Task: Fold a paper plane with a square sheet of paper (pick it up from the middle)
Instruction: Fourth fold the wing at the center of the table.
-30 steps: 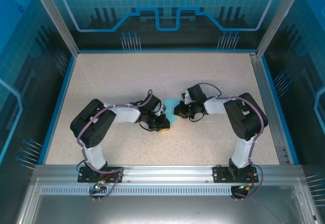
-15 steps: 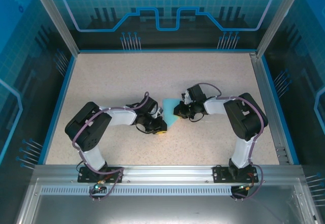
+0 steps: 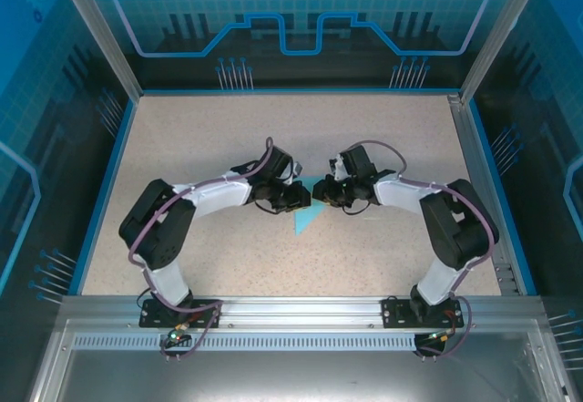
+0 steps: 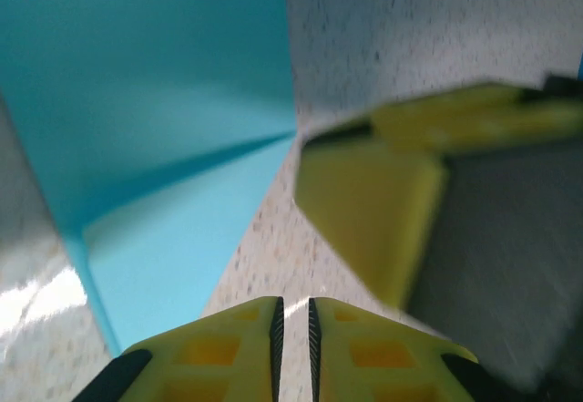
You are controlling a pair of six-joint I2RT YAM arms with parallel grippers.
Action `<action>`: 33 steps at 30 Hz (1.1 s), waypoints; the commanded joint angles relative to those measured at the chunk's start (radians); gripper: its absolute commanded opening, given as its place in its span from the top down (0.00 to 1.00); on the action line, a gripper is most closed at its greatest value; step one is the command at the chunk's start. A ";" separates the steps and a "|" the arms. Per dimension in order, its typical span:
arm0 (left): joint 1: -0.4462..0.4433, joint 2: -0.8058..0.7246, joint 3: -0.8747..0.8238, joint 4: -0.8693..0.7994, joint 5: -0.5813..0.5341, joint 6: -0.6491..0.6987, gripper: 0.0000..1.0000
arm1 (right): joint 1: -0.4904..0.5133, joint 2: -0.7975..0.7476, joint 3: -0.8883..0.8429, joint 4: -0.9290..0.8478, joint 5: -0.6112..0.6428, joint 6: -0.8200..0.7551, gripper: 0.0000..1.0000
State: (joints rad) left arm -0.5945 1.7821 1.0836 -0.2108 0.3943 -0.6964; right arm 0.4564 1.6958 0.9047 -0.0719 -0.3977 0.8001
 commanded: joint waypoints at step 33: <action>0.008 0.125 -0.016 -0.092 -0.192 0.046 0.87 | -0.061 0.101 -0.056 0.066 -0.085 0.013 0.66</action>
State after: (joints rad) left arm -0.5919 1.8839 1.0954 -0.3061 0.2214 -0.6525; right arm 0.4023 1.7645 0.8322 -0.0399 -0.4515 0.7948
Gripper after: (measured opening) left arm 0.133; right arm 0.339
